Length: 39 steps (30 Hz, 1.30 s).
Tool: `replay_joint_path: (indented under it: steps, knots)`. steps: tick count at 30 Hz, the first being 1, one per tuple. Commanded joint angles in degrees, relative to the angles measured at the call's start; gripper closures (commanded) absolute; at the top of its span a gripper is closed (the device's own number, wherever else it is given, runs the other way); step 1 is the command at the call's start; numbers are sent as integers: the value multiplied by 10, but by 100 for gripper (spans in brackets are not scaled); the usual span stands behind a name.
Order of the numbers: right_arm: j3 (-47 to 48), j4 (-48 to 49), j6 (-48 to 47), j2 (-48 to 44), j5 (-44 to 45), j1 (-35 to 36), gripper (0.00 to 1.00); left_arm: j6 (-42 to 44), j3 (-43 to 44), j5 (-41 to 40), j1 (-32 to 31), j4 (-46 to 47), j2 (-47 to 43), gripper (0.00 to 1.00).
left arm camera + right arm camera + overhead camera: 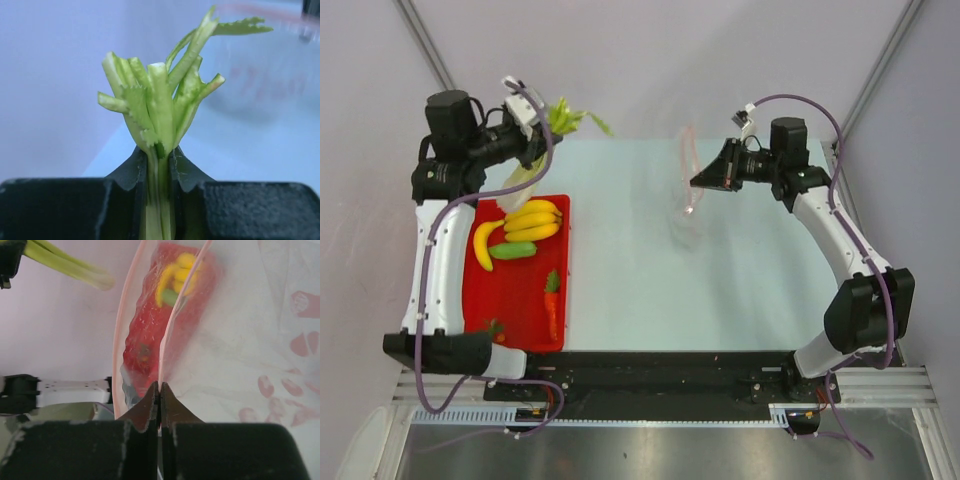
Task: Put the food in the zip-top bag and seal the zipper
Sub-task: Place the fake vegetable in the zipper food storage bag.
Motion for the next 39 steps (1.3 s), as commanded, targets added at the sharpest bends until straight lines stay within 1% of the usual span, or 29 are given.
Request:
replay_joint_path:
  steps: [1, 2, 3, 4, 5, 6, 7, 8, 10, 11, 14, 17, 20, 21, 23, 26, 27, 29, 33, 36, 37, 39]
  knots:
    - [-17, 133, 138, -16, -61, 29, 100, -334, -19, 32, -38, 339, -63, 100]
    - [-21, 133, 137, -15, -51, 36, 100, -350, -15, 24, -63, 361, -63, 100]
    - [-24, 134, 136, -14, -48, 41, 100, -365, -10, 17, -76, 392, -62, 100]
    - [-29, 137, 138, -12, -47, 53, 100, -399, -3, 5, -88, 411, -58, 100]
    - [-35, 141, 138, -7, -45, 58, 100, -415, -1, -20, -114, 425, -55, 100]
    - [-37, 145, 137, -4, -43, 65, 100, -430, 2, -29, -126, 462, -50, 100]
    - [-39, 146, 134, -2, -41, 76, 100, -451, 7, -38, -139, 474, -47, 100]
    - [-37, 141, 118, 5, -28, 82, 100, -453, 13, -55, -171, 482, -36, 100]
    - [-29, 102, 94, 11, -9, 93, 100, -458, 20, -68, -202, 517, -26, 100]
    - [-23, 80, 77, 14, 8, 102, 100, -458, 20, -81, -231, 529, -18, 100]
    - [-21, 62, 67, 25, 30, 115, 100, -454, 30, -89, -281, 551, 9, 100]
    - [-16, 47, 61, 34, 46, 127, 100, -456, 41, -99, -320, 575, 29, 100]
    - [-3, 31, 51, 40, 59, 137, 100, -469, 64, -102, -345, 582, 65, 100]
    - [-1, 31, 53, 41, 59, 140, 100, -488, 78, -100, -348, 584, 82, 100]
    - [1, 34, 57, 40, 58, 143, 100, -496, 89, -100, -355, 583, 99, 100]
    - [5, 37, 64, 34, 53, 138, 100, -506, 69, -107, -355, 582, 103, 100]
    - [4, 38, 64, 31, 52, 134, 100, -499, 38, -111, -355, 585, 97, 100]
    - [1, 38, 68, 25, 52, 131, 100, -493, 6, -114, -354, 585, 78, 100]
    - [-9, 42, 73, 12, 45, 119, 100, -458, -84, -116, -348, 563, 33, 100]
    - [-31, 64, 86, -4, 36, 108, 100, -446, -121, -133, -330, 522, -2, 100]
    - [-37, 71, 89, -7, 32, 104, 100, -439, -126, -142, -323, 491, -7, 100]
    - [-47, 81, 88, -14, 31, 102, 100, -413, -139, -179, -319, 465, -27, 100]
